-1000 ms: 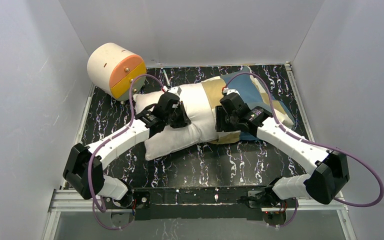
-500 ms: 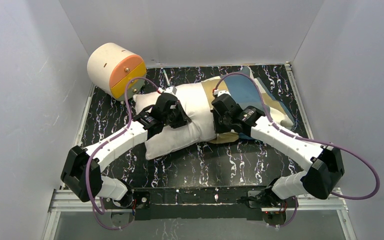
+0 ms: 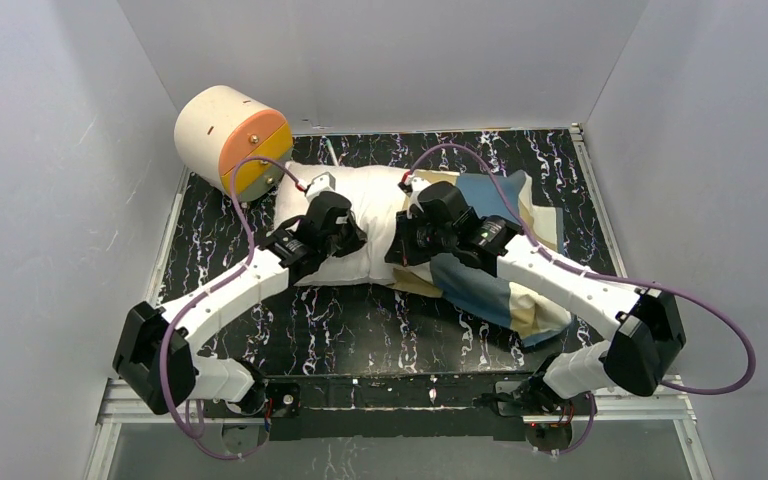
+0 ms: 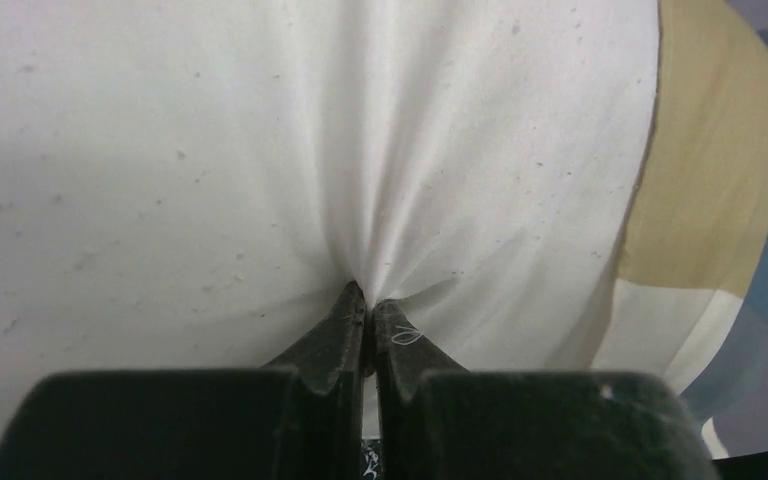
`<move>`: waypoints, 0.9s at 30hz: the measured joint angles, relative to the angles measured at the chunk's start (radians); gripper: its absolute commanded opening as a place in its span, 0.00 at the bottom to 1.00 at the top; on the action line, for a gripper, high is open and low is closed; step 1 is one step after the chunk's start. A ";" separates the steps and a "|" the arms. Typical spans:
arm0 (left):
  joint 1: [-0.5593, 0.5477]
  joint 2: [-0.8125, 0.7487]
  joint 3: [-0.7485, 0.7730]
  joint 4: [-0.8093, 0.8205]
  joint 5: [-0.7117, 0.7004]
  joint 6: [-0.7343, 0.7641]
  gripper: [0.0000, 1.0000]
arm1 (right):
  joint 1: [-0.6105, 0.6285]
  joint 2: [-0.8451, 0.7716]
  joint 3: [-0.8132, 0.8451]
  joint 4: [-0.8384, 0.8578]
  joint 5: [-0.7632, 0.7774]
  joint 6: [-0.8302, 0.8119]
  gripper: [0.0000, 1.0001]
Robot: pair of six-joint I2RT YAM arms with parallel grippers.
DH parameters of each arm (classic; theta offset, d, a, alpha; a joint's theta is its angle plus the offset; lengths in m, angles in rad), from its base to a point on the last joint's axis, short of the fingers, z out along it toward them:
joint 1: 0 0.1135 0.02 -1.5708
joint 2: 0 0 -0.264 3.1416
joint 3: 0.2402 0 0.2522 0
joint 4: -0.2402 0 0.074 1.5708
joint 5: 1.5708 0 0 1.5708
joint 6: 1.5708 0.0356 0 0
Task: Put the pillow into the pillowcase
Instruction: Stuff the pillow into the pillowcase.
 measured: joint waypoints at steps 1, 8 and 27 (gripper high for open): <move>0.000 -0.013 -0.005 -0.003 -0.012 -0.004 0.00 | 0.002 0.000 -0.010 0.021 -0.014 0.018 0.01; -0.016 -0.095 -0.099 0.013 -0.056 -0.068 0.00 | 0.010 -0.059 -0.167 0.174 -0.080 0.210 0.01; -0.093 -0.266 -0.192 0.024 -0.058 -0.199 0.00 | 0.015 -0.176 -0.175 0.031 0.013 0.061 0.01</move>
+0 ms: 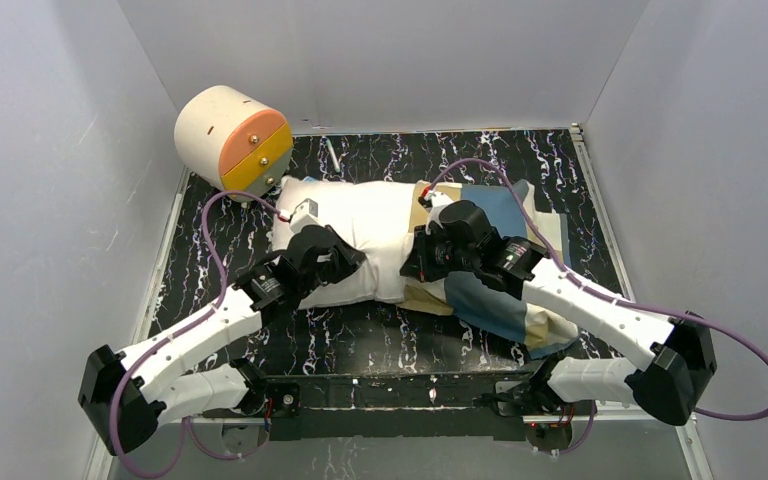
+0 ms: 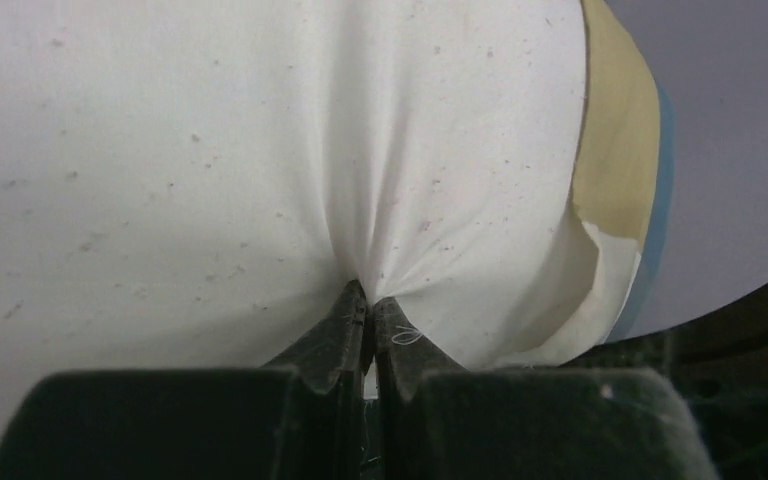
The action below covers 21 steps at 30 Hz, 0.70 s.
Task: Put the pillow into the pillowcase
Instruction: Stuff the pillow into the pillowcase.
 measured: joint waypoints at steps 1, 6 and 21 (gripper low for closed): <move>-0.013 -0.020 -0.008 -0.004 0.001 -0.007 0.00 | 0.000 -0.008 0.000 0.000 0.007 -0.029 0.01; -0.060 -0.029 0.005 -0.048 -0.027 -0.008 0.00 | -0.005 0.071 0.080 -0.023 0.013 -0.156 0.01; -0.172 -0.025 0.033 -0.118 -0.090 0.035 0.48 | -0.006 0.081 0.134 -0.143 0.038 -0.160 0.40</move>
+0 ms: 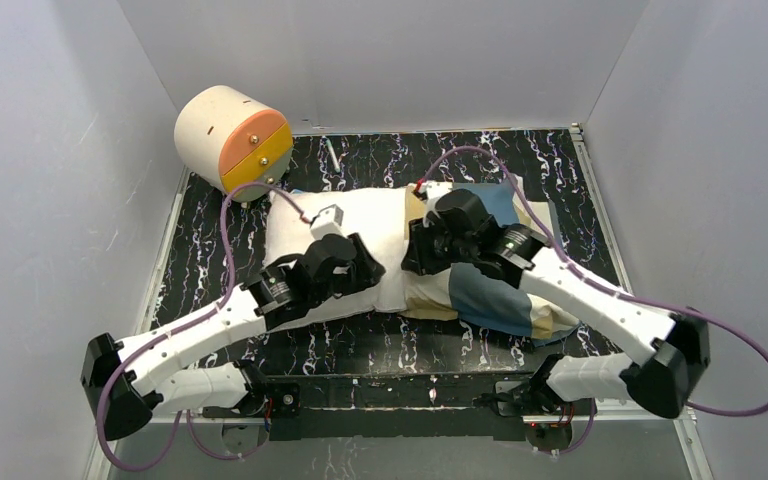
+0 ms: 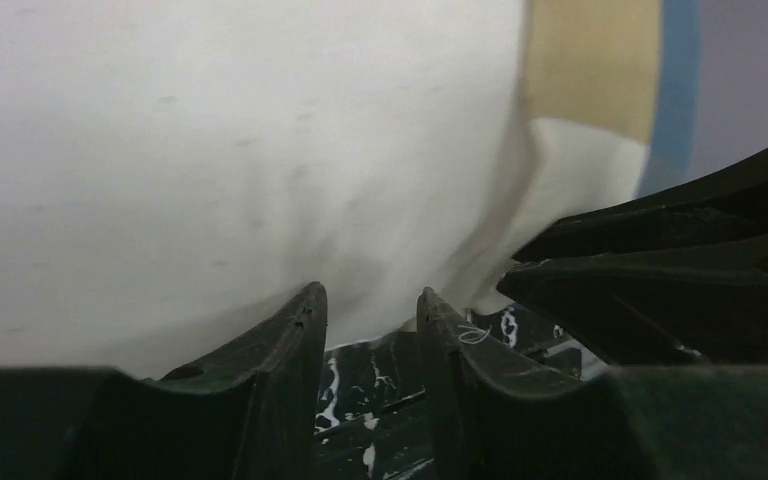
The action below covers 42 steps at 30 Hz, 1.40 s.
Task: Put the pillow into the pillowcase
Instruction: Stuff the pillow into the pillowcase.
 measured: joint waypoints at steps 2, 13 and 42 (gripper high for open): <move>-0.008 0.037 0.075 -0.032 0.029 0.050 0.59 | 0.000 -0.062 -0.005 0.008 0.009 0.046 0.45; 0.229 0.182 0.520 -0.202 0.161 0.291 0.75 | -0.005 -0.044 0.269 0.019 0.199 0.195 0.59; 0.506 0.339 0.145 0.135 0.437 0.287 0.00 | -0.084 0.779 0.884 -0.364 0.603 -0.034 0.36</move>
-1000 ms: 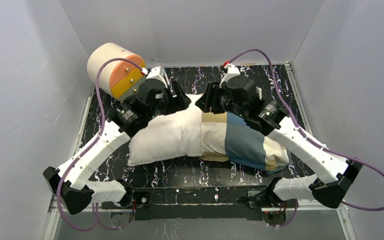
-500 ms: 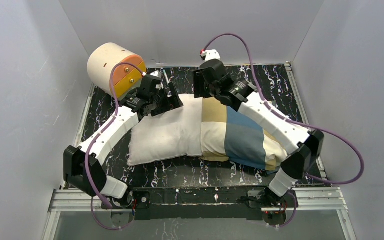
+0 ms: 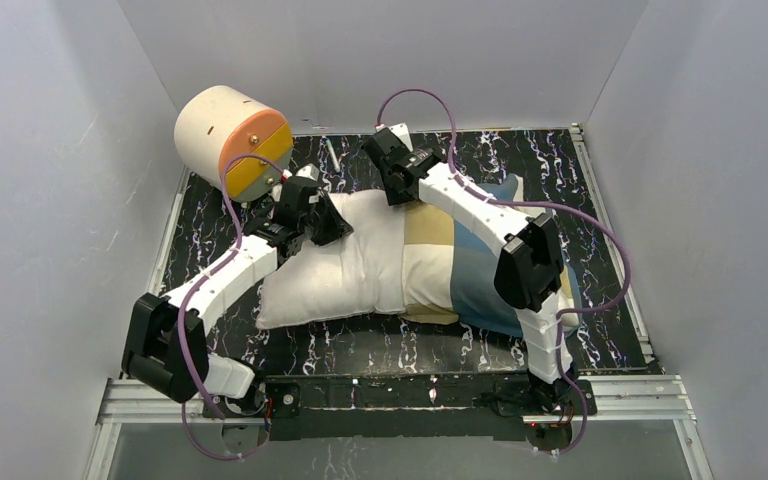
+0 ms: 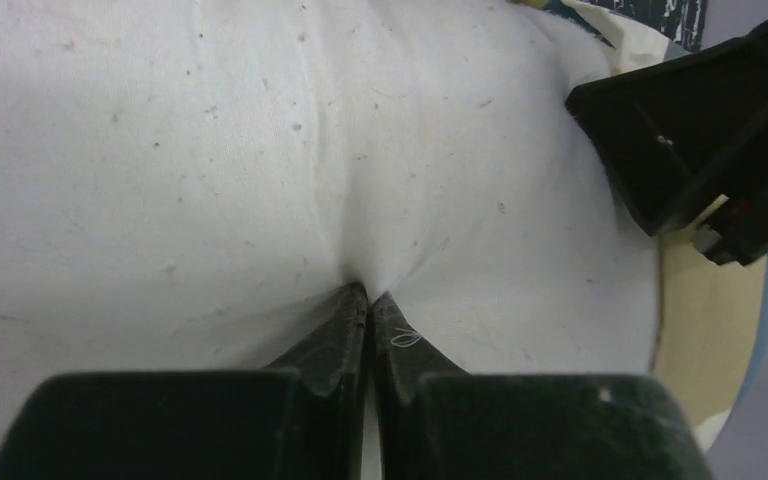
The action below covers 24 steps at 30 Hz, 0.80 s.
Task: Put the pillow into the pillowcase
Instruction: Stuff the pillow into the pillowcase.
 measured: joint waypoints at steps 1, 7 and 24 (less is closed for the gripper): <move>0.000 -0.005 -0.007 0.012 0.007 -0.006 0.00 | -0.001 0.015 0.008 -0.013 0.006 -0.005 0.24; 0.001 -0.082 -0.068 0.064 0.042 -0.051 0.00 | -0.001 0.020 0.051 -0.042 0.020 -0.039 0.01; 0.002 -0.135 -0.059 0.057 0.111 -0.124 0.00 | 0.006 -0.149 -0.050 0.133 -0.203 -0.138 0.19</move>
